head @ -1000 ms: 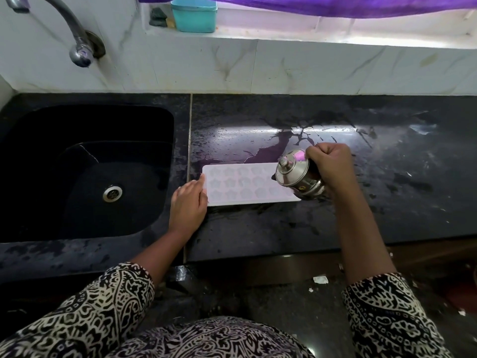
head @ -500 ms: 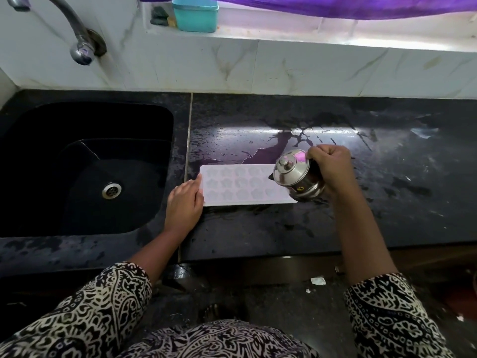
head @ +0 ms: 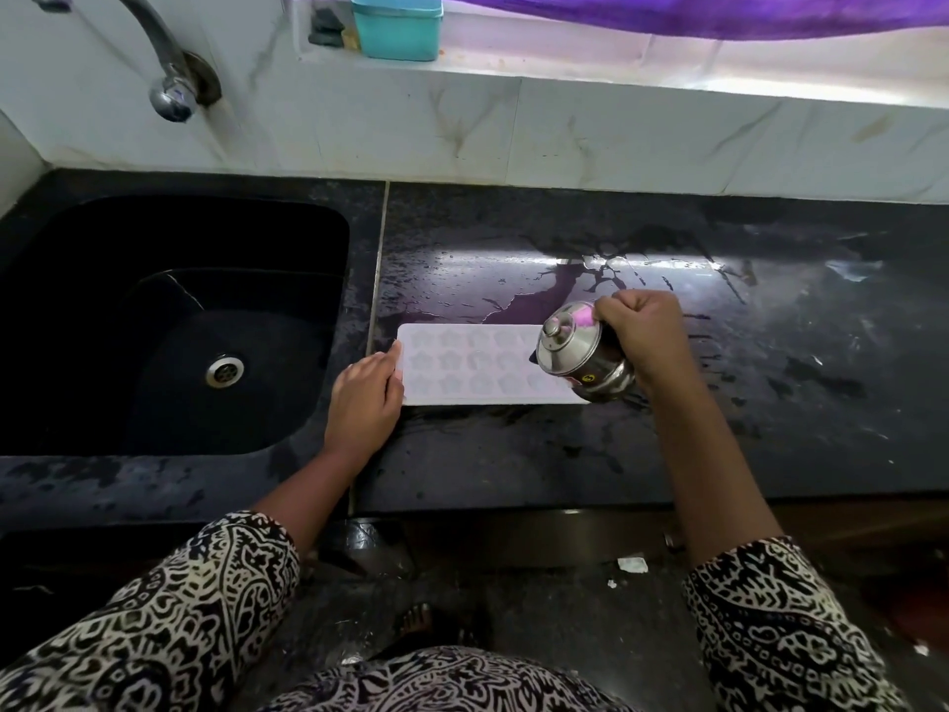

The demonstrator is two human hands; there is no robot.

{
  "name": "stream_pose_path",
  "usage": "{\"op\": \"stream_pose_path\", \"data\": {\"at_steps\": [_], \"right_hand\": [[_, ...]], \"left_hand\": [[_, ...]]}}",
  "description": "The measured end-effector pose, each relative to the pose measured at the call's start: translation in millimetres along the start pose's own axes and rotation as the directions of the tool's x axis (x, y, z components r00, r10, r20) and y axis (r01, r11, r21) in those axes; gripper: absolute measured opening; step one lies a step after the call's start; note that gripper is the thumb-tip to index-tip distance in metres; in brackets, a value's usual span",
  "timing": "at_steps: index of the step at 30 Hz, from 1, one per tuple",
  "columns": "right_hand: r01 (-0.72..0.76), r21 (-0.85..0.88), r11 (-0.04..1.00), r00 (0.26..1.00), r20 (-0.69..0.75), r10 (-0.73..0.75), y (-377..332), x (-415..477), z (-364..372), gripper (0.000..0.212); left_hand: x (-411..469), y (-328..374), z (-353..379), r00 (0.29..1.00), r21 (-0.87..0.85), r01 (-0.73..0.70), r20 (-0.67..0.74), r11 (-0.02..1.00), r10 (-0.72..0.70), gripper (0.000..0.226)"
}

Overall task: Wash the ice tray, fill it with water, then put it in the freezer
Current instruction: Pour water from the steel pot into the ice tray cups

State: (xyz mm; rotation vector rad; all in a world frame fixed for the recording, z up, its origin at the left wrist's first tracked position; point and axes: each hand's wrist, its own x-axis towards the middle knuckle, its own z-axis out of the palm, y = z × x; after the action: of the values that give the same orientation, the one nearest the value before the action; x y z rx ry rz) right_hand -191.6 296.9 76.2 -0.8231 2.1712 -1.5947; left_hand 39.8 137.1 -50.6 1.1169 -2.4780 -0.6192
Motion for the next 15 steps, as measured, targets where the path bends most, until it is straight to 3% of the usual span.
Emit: {"op": "stream_pose_path", "data": {"at_steps": [4,11,15], "right_hand": [[-0.015,0.025,1.000,1.000,-0.015,0.015,4,0,0,0.040],[-0.156,0.354,0.922,0.978,-0.072,0.194,9,2,-13,0.039],[-0.173,0.347,0.922,0.973,-0.086,0.215,11,2,-23,0.029]], "left_hand": [[0,-2,1,1.000,-0.013,0.005,0.003,1.000,-0.005,0.056],[0,-3,2,1.000,-0.024,0.008,-0.004,1.000,-0.008,0.055],[1,-2,2,1.000,-0.014,0.003,-0.007,1.000,-0.003,0.056]]}}
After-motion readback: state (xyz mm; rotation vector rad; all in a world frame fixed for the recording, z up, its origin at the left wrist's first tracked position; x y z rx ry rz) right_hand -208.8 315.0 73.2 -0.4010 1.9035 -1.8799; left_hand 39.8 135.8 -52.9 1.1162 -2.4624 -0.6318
